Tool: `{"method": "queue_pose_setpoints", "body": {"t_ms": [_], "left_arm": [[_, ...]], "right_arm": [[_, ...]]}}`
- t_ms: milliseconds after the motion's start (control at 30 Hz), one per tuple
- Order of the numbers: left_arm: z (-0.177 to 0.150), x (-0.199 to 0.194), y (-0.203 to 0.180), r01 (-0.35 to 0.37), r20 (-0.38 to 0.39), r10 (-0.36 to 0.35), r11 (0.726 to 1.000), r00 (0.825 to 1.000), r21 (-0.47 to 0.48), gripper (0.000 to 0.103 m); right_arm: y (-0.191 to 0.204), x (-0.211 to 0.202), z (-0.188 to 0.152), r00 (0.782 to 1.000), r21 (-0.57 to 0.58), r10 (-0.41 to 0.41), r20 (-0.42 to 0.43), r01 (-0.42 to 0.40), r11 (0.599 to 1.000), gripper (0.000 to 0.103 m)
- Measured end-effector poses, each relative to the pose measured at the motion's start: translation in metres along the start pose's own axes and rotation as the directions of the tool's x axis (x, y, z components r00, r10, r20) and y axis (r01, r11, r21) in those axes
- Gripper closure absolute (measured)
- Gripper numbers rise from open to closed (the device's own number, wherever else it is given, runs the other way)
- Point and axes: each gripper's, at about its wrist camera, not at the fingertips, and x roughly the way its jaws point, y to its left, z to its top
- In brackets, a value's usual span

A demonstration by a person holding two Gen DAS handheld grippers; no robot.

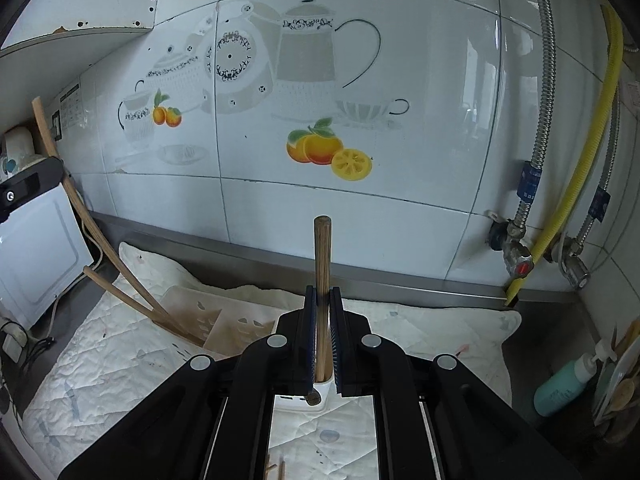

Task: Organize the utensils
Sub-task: 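Lift the chopsticks upright and carry both tools over the utensil holder, then drop each chopstick into the holder by opening both tools, then move both tools back to the pile and close each on a chopstick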

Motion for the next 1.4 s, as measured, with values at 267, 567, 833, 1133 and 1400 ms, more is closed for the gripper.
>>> {"method": "queue_pose_setpoints", "body": {"t_ms": [267, 567, 833, 1133, 1400], "left_arm": [[-0.019, 0.027, 0.008, -0.015, -0.066, 0.012, 0.999, 0.998, -0.035, 0.098], [-0.033, 0.044, 0.013, -0.010, -0.128, 0.005, 0.999, 0.992, -0.039, 0.095], [-0.026, 0.023, 0.012, 0.009, -0.084, -0.013, 0.999, 0.996, -0.053, 0.084], [-0.050, -0.038, 0.001, 0.042, -0.064, -0.045, 0.998, 0.997, -0.041, 0.080], [-0.137, -0.075, -0.014, 0.095, -0.178, -0.099, 0.995, 0.979, -0.030, 0.080]], "right_arm": [[-0.003, 0.003, -0.005, 1.000, 0.009, 0.003, -0.015, -0.003, 1.000, 0.096], [-0.003, -0.011, -0.001, 1.000, 0.006, -0.001, 0.019, 0.001, 1.000, 0.080], [-0.004, -0.055, -0.009, 0.997, 0.005, -0.012, 0.073, 0.011, 1.000, 0.079], [0.007, -0.110, -0.070, 0.997, 0.036, 0.008, 0.082, -0.011, 0.999, 0.078], [0.026, -0.128, -0.156, 0.999, 0.081, 0.025, 0.031, -0.027, 0.996, 0.078]]}}
